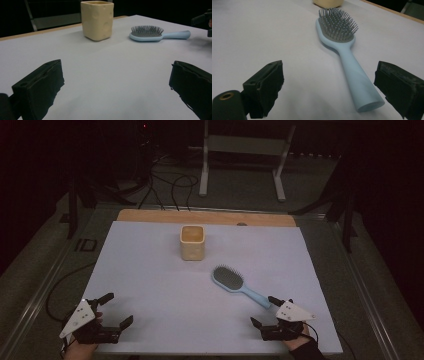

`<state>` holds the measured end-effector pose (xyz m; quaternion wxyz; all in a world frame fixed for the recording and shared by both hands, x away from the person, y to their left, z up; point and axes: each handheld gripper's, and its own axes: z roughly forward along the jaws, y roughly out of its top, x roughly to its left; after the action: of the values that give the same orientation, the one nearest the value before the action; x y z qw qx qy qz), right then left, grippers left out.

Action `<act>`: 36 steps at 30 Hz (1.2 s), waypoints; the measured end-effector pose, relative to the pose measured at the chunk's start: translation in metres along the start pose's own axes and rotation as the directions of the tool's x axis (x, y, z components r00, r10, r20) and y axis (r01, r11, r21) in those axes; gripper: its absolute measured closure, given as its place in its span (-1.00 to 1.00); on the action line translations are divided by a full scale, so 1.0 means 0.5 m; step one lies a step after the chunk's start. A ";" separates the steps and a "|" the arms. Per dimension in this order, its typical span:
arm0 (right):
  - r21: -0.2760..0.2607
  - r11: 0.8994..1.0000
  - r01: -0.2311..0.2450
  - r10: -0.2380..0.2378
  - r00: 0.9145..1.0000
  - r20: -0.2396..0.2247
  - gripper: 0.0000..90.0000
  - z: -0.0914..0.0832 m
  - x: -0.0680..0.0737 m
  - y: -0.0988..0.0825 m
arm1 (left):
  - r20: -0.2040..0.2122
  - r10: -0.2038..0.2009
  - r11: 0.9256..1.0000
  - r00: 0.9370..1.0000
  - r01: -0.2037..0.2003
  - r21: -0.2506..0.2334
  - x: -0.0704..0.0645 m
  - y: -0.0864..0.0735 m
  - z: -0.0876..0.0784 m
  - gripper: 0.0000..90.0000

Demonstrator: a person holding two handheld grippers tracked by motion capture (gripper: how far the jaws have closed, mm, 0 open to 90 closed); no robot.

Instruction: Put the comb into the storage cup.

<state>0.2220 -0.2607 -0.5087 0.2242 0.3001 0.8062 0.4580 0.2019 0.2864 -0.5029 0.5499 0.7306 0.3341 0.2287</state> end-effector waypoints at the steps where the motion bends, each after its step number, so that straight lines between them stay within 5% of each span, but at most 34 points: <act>1: -0.007 1.000 -0.001 0.001 1.000 0.002 -0.81 -0.002 0.003 0.004 | 0.001 -0.005 1.000 1.000 0.005 -0.001 0.001 -0.001 -0.001 -1.00; 36: -0.017 1.000 0.012 -0.012 1.000 -0.007 -0.81 -0.028 0.017 0.057 | 0.007 -0.003 1.000 1.000 0.004 -0.013 -0.003 -0.002 -0.011 -1.00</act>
<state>0.2149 -0.2517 -0.4777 0.2266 0.2918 0.8049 0.4644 0.1968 0.2890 -0.5021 0.5563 0.7271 0.3319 0.2274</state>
